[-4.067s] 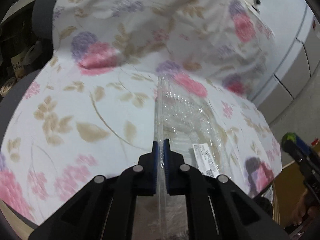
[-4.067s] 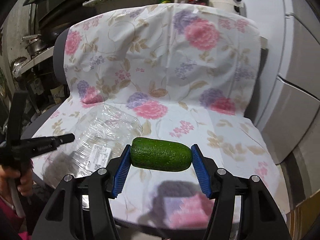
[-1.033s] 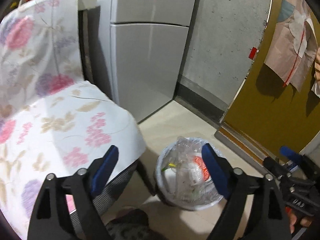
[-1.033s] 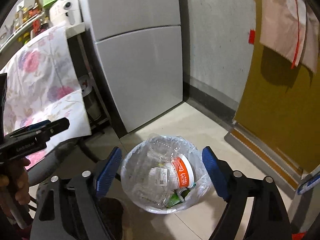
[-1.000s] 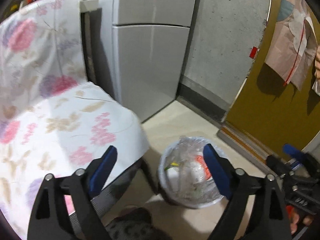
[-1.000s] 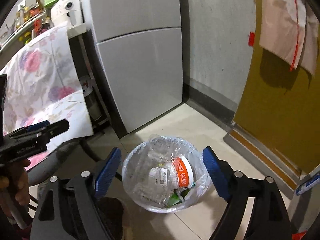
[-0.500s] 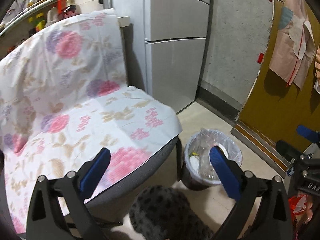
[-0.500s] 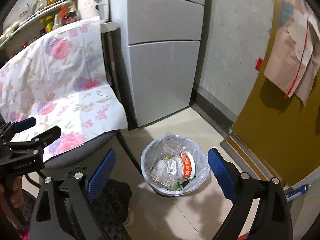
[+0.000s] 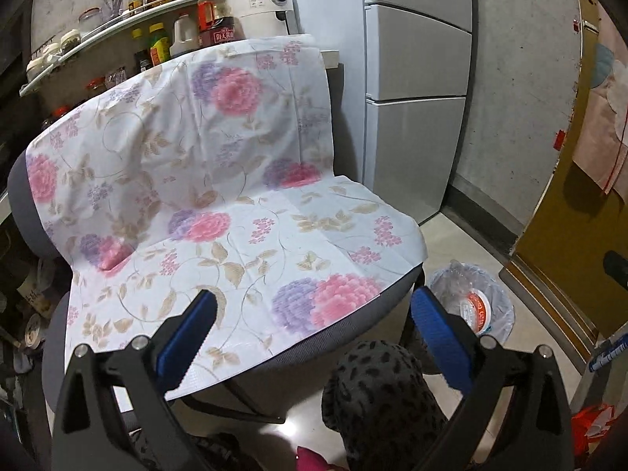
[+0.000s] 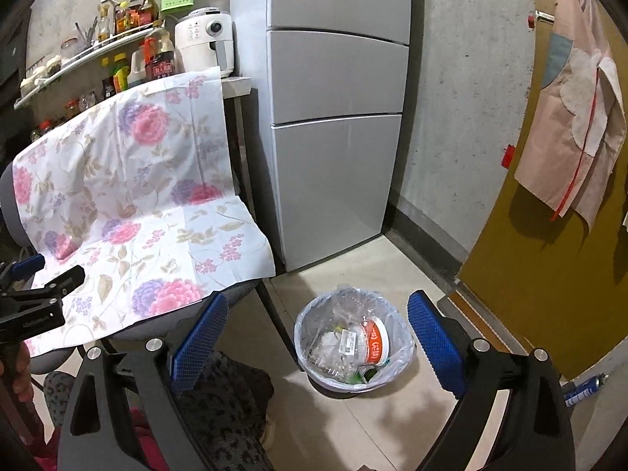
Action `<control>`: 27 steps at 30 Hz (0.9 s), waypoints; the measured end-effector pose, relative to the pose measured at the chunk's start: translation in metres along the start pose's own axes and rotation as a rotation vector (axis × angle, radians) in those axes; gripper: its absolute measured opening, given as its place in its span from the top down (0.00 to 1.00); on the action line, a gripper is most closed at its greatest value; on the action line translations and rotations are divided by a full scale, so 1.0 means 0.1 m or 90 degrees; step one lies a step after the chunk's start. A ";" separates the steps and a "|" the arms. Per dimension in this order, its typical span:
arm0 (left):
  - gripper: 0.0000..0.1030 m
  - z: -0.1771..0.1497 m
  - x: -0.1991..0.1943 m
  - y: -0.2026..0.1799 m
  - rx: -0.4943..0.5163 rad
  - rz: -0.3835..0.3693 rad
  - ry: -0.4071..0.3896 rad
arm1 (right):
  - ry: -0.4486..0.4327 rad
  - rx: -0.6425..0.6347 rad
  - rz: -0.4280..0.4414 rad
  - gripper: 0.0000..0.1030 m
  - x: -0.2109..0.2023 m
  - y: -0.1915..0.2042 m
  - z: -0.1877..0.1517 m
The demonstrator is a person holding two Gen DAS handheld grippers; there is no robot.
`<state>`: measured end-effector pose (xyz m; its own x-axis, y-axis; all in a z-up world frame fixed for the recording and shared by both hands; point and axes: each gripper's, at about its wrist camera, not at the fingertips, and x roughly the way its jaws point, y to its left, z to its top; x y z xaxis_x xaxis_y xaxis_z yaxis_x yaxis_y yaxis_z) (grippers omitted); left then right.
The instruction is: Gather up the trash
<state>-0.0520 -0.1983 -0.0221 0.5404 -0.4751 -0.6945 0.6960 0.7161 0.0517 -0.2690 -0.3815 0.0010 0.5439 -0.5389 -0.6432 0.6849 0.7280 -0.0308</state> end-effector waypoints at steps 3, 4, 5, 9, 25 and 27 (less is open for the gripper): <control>0.06 0.01 -0.03 0.00 -0.001 -0.004 -0.005 | 0.000 -0.002 0.002 0.10 0.01 0.01 0.00; 0.06 0.02 -0.03 0.00 0.000 -0.005 -0.006 | 0.001 -0.003 0.001 0.10 0.01 0.02 0.00; 0.06 0.02 -0.04 -0.01 0.001 -0.006 -0.006 | 0.000 -0.003 0.000 0.10 0.00 0.02 0.00; 0.06 0.02 -0.04 -0.03 0.000 -0.014 -0.006 | -0.001 -0.002 0.001 0.10 0.01 0.02 -0.01; 0.06 0.02 -0.07 -0.02 -0.004 -0.009 -0.012 | -0.004 0.000 0.003 0.10 0.03 0.01 0.00; 0.06 0.02 -0.07 -0.01 -0.005 -0.011 -0.011 | -0.005 -0.001 0.003 0.10 0.02 0.02 0.01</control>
<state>-0.0554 -0.1972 -0.0157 0.5371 -0.4958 -0.6825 0.7014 0.7119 0.0348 -0.2658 -0.3816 0.0004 0.5515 -0.5383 -0.6373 0.6814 0.7314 -0.0282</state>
